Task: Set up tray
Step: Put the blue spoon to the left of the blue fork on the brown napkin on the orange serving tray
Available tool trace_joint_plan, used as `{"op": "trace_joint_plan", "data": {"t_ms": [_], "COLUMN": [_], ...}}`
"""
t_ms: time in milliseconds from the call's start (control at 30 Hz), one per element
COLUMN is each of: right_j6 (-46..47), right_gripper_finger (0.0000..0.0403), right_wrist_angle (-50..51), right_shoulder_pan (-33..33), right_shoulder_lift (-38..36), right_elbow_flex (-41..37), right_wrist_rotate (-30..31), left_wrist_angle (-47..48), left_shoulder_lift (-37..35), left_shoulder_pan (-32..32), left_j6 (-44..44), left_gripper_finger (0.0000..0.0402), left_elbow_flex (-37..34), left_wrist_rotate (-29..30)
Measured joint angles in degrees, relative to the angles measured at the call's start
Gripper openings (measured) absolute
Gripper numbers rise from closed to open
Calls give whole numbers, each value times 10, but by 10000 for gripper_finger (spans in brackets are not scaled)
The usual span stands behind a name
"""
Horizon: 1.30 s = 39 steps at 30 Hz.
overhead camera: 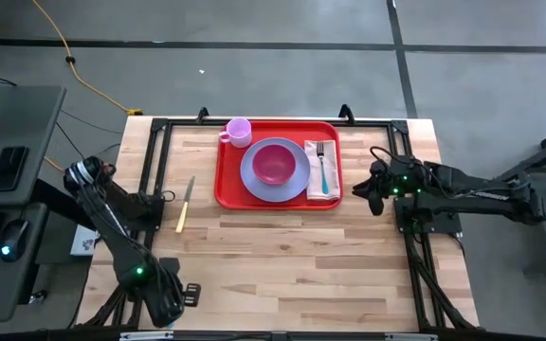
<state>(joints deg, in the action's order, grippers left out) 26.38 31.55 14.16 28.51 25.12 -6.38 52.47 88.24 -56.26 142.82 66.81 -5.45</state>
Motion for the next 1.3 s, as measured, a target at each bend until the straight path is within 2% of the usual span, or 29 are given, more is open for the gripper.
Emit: {"op": "trace_joint_plan", "data": {"t_ms": [233, 433, 700, 1100, 1300], "right_j6": [-48, -73, -59, -13, -9], "right_gripper_finger": [83, 83, 83, 83, 83], "right_wrist_angle": [-1, 2, 3, -37, -37], "right_shoulder_pan": [-1, -1, -1, -1, -1], "right_shoulder_lift": [-1, -1, -16, -101, -119], "right_elbow_flex": [0, -10, -17, -16, -16], "right_wrist_rotate": [6, 30, 29, 46, 35], "left_wrist_angle": [-1, -1, -1, -1, 3], "left_shoulder_lift": [39, 43, 43, 43, 43], "left_shoulder_pan": [0, 0, 0, 0, 0], "left_j6": [-15, -17, -34, -36, -36], "left_gripper_finger": [69, 69, 69, 69, 69], "left_elbow_flex": [0, 0, 0, 0, -1], "left_wrist_rotate": [-1, 2, 5, 7, 7]}}
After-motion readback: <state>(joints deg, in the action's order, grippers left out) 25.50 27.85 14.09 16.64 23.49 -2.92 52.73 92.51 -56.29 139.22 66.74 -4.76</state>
